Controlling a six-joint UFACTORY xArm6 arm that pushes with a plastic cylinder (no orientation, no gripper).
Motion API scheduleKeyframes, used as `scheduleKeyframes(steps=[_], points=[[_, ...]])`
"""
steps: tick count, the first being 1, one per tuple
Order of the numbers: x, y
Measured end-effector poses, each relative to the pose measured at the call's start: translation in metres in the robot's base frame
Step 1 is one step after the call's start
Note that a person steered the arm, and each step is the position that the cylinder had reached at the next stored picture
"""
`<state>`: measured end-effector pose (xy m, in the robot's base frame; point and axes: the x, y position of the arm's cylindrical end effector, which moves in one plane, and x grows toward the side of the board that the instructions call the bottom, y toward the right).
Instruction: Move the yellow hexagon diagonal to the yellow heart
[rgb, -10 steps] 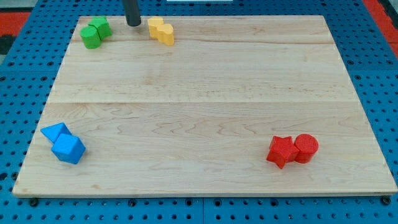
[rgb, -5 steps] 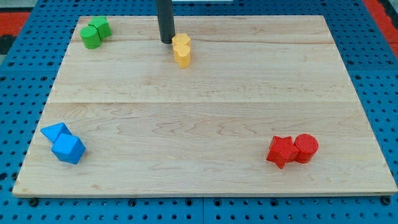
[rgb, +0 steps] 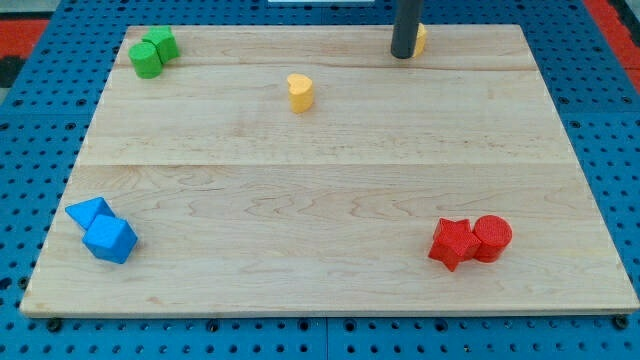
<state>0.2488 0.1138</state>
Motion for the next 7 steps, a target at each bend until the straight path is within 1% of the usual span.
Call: scheduleKeyframes(steps=[1,2,3,4,5,7], points=[[0.001,-0.011],[-0.006,0.0],[0.011,-0.037],[0.023,-0.058],[0.021,-0.05],[-0.024,-0.049]])
